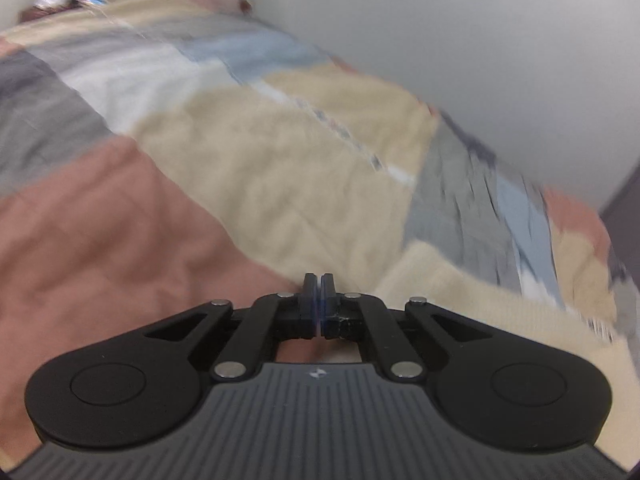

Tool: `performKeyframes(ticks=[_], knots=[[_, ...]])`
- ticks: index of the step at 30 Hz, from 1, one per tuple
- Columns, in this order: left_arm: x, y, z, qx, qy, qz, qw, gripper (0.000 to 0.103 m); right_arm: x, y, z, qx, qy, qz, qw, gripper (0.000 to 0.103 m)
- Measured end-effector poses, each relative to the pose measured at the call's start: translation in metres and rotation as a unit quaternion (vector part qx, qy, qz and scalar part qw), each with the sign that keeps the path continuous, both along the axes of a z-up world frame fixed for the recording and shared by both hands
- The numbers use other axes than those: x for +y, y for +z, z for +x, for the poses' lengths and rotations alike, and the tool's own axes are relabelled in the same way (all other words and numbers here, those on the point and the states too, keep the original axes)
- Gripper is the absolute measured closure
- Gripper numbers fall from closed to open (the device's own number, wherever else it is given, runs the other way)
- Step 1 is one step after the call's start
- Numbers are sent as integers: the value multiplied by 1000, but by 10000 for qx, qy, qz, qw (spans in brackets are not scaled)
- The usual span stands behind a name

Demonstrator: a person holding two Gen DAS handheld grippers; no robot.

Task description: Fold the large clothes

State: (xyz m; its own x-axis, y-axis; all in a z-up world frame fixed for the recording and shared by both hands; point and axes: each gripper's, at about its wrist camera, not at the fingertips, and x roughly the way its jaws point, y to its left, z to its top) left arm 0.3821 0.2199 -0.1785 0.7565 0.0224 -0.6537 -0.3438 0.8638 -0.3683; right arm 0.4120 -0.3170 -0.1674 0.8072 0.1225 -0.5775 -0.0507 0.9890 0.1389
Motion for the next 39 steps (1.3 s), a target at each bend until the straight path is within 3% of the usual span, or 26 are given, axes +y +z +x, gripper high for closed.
performKeyframes(ticks=[3, 7, 11, 14, 26, 31, 39], knots=[[-8, 3, -2, -3, -129, 171, 9998, 101, 0, 1, -1, 12, -44, 83, 10000, 83], [-16, 16, -22, -22, -191, 422, 9989, 98, 1, 8, -9, -78, -137, 111, 9998, 60], [-25, 32, -49, -130, -327, 494, 9982, 79, 2, 25, -28, -231, -189, 236, 9993, 58], [-31, 45, -72, -279, -432, 412, 9978, 73, 7, 38, -48, -364, -48, 369, 9986, 58], [-107, 77, -122, -636, -1277, 773, 9868, 72, 57, 68, -124, -598, 749, 162, 9953, 58], [-124, 66, -120, -499, -1551, 859, 9829, 72, 79, 69, -137, -595, 1148, 243, 9913, 58], [-132, 44, -95, -160, -1775, 1044, 9784, 72, 98, 46, -116, -168, 1327, 358, 9904, 58]])
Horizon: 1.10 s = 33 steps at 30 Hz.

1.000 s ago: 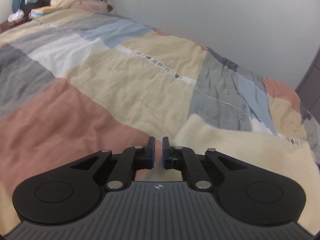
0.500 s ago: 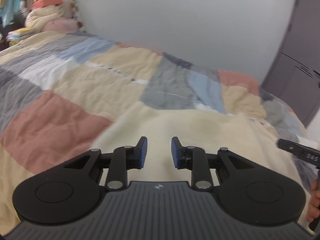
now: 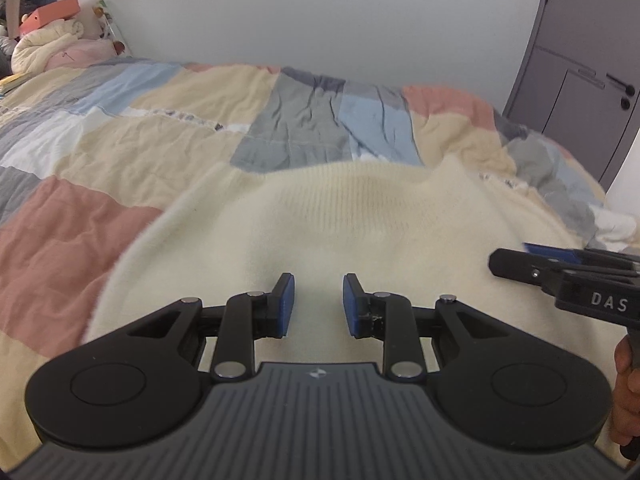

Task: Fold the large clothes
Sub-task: 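Open both grippers and smooth the blanket flat on the bed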

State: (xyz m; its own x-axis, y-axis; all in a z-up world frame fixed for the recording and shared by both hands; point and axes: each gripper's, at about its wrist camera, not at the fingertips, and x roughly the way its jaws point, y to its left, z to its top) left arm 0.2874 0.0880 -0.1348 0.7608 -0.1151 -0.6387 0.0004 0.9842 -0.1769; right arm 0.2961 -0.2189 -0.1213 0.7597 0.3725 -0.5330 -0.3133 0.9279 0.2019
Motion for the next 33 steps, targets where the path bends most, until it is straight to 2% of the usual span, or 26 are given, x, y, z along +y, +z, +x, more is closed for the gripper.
performKeyframes(ticks=[8, 12, 20, 28, 32, 33], knots=[[-10, -23, 16, 158, -70, 283, 9995, 70, 12, -34, 27, 487, -135, -158, 9986, 59], [-7, -27, 21, 197, -60, 212, 9996, 70, 19, -40, 30, 426, -99, -346, 9984, 57], [-9, -25, 15, 105, -40, 317, 9994, 70, 15, -42, 31, 370, -87, -270, 9989, 56], [-12, -11, -25, -16, 5, -69, 10000, 62, 13, -34, 8, 347, -42, -216, 9992, 56], [-18, 0, -69, -117, 23, -395, 9991, 59, 6, -26, -14, 483, 6, 61, 9988, 56], [-18, 2, -81, -168, 65, -558, 9983, 55, 5, -25, -20, 560, 14, 188, 9983, 56]])
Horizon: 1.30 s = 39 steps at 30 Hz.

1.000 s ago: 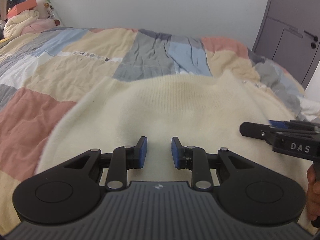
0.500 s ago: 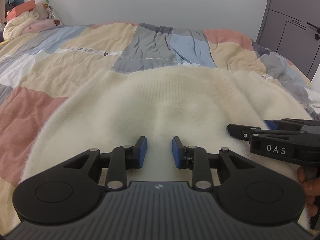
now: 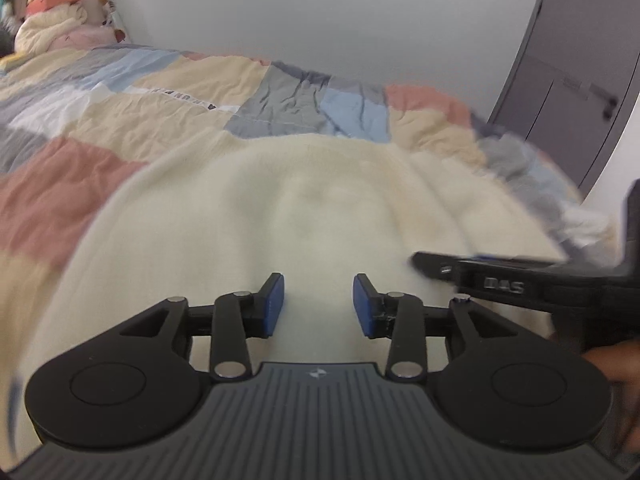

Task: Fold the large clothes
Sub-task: 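Open both grippers and smooth the blanket flat on the bed, then grasp the cream blanket edge with both grippers and lift it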

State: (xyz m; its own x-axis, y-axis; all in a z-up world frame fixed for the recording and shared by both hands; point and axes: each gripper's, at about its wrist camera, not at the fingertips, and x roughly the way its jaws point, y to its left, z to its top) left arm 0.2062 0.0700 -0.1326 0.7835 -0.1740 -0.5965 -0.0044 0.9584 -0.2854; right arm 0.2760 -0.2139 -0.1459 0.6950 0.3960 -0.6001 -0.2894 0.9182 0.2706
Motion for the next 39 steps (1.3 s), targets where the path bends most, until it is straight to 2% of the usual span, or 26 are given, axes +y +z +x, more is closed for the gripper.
performKeyframes(ticks=[5, 9, 11, 15, 19, 22, 24, 25, 26, 27, 29, 34, 36, 39], knots=[[-4, 10, -48, -67, 178, -626, 9979, 44, 2, 7, -30, 133, 19, 265, 9996, 56], [0, 9, -74, 101, 403, -1113, 9929, 36, -4, 10, -53, 349, -92, 713, 9968, 56], [0, 3, -92, 241, 550, -1315, 9895, 32, -14, 9, -65, 565, -201, 1152, 9915, 56], [0, -11, -122, 467, 714, -1790, 9801, 29, -36, 5, -95, 899, -333, 2230, 9701, 56], [8, -24, -132, 629, 875, -2553, 9608, 23, -44, -1, -119, 1169, -275, 2832, 9515, 56], [15, -29, -129, 649, 1056, -2770, 9528, 23, -46, -7, -123, 1384, -298, 3331, 9322, 56], [19, -32, -127, 677, 1164, -2937, 9464, 22, -44, -11, -122, 1584, -291, 3487, 9233, 52], [20, -34, -125, 711, 1202, -2989, 9440, 22, -42, -14, -122, 1678, -294, 3561, 9188, 36], [20, -34, -123, 750, 1241, -2902, 9459, 22, -41, -17, -121, 1759, -296, 3646, 9139, 21], [18, -34, -120, 766, 1245, -2801, 9488, 22, -40, -20, -120, 1817, -295, 3731, 9094, 18], [17, -37, -113, 806, 1181, -2873, 9471, 21, -39, -25, -117, 1961, -379, 3812, 9027, 18], [24, -50, -102, 924, 1412, -3339, 9274, 20, -52, -41, -112, 2290, -925, 3958, 8845, 17], [27, -53, -101, 955, 1475, -3440, 9224, 19, -59, -47, -112, 2340, -1182, 4039, 8764, 18], [30, -55, -98, 937, 1554, -3559, 9167, 18, -72, -54, -113, 2336, -1611, 4385, 8528, 17]])
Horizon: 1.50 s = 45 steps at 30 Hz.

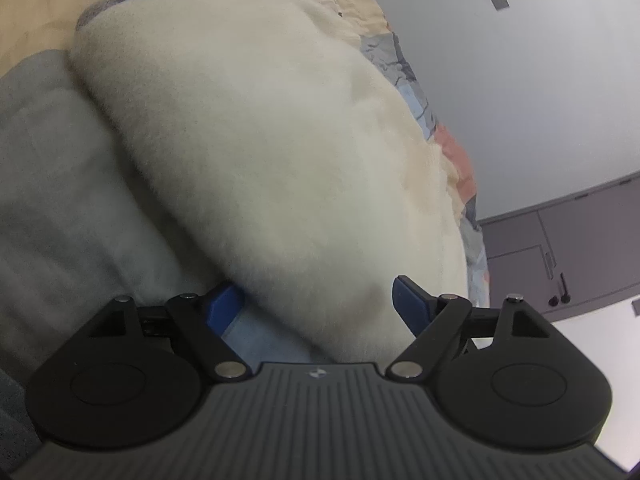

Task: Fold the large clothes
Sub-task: 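Grasp the cream blanket edge with both grippers and lift it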

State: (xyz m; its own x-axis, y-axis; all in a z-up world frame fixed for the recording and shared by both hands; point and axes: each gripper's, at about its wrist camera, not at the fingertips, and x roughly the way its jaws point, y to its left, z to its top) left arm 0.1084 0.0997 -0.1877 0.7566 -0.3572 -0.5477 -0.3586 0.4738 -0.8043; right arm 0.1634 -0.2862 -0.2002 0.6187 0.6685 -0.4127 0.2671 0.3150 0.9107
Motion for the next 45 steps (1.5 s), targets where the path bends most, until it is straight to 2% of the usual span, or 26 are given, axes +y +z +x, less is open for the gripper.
performKeyframes(ticks=[3, 7, 14, 19, 23, 26, 30, 33, 38, 41, 43, 45], knots=[[6, -2, 1, 1, 116, -199, 9997, 18, -9, -6, 2, 200, -270, 255, 9991, 17], [6, 0, 1, -62, 158, -204, 9996, 18, -7, -7, 3, 188, -336, 192, 9991, 17], [11, 0, 1, -346, 231, -484, 9980, 18, -2, -7, 6, 93, -40, -96, 9999, 17], [12, 11, 7, -772, 132, -554, 9954, 18, 6, -10, 8, 122, 124, -237, 9996, 18], [13, 19, 12, -1049, 37, -635, 9924, 18, -4, -13, 15, 240, -153, 138, 9995, 17], [12, 20, 14, -1062, 10, -612, 9925, 18, -8, -12, 22, 226, -262, 426, 9985, 16], [12, 11, 12, -908, 91, -702, 9934, 17, -3, 8, 26, -401, -211, 738, 9962, 15], [10, 3, 12, -712, -30, -819, 9941, 16, -4, 19, 30, -763, -149, 908, 9928, 15], [6, -9, 15, -661, -72, -1391, 9880, 16, -5, 25, 36, -1066, -110, 1066, 9885, 15], [12, -13, 17, -669, 270, -1498, 9861, 17, -8, 17, 34, -986, -189, 1164, 9881, 15], [22, -18, 11, -520, 890, -1458, 9839, 17, -9, 12, 35, -847, -242, 1130, 9897, 15], [30, -20, 9, -544, 1176, -1575, 9790, 19, -7, 9, 36, -644, -271, 1002, 9925, 15]])
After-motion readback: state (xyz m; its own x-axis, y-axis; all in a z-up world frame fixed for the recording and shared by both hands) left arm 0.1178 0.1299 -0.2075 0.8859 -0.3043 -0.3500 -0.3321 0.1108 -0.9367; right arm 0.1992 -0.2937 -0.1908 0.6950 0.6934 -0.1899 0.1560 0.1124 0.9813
